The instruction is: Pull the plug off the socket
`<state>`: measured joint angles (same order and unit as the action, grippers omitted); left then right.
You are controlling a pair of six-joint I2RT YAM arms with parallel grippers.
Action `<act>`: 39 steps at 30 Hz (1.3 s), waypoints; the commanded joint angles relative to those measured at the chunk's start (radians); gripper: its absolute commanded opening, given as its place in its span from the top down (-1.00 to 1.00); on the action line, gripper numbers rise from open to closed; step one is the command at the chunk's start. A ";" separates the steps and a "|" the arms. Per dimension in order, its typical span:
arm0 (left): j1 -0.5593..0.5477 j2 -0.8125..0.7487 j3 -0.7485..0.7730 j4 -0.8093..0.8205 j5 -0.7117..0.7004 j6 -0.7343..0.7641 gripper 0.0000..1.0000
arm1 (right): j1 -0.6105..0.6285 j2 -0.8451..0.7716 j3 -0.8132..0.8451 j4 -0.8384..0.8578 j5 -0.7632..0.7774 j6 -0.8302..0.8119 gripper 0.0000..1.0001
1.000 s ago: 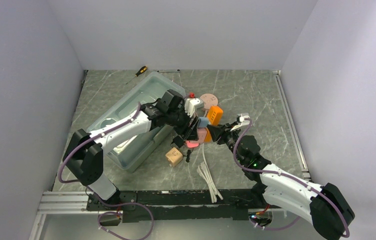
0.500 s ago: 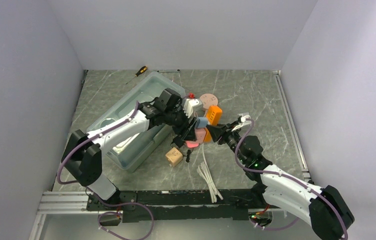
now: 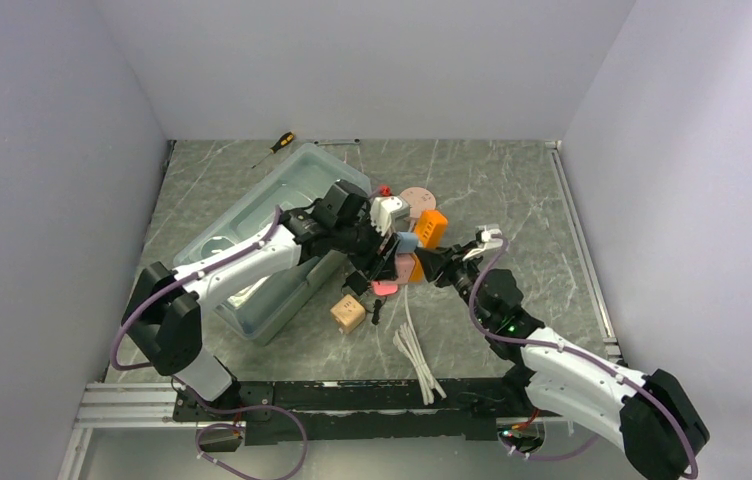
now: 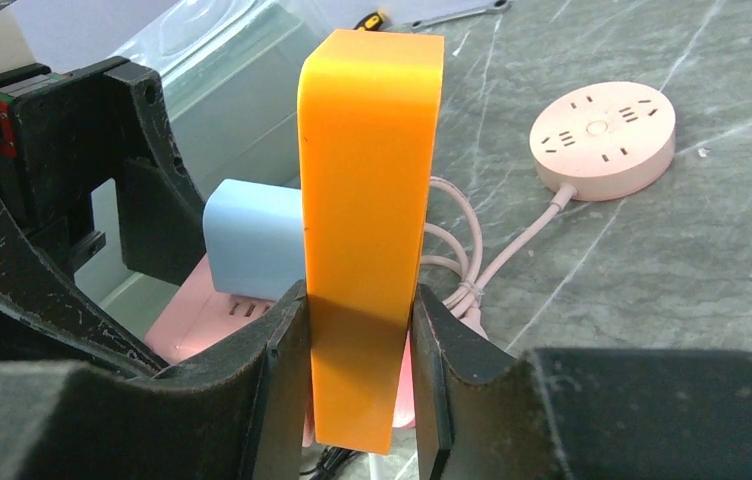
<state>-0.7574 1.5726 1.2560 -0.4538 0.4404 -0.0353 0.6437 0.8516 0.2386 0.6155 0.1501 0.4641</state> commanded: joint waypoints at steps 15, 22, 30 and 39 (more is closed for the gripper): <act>0.036 0.027 -0.003 -0.069 -0.217 -0.082 1.00 | 0.149 0.105 0.137 -0.132 0.532 -0.069 1.00; 0.043 -0.018 -0.010 -0.044 -0.058 -0.019 1.00 | 0.141 0.042 0.088 -0.048 0.427 -0.098 1.00; 0.037 -0.053 -0.019 -0.036 0.002 0.023 1.00 | 0.097 0.025 0.075 -0.050 0.382 -0.071 1.00; -0.102 0.034 0.001 -0.108 -0.271 0.090 1.00 | -0.081 -0.086 0.025 -0.073 0.252 -0.015 1.00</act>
<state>-0.8326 1.5738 1.2308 -0.5461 0.2325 0.0341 0.6243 0.8238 0.2749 0.4564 0.4751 0.4110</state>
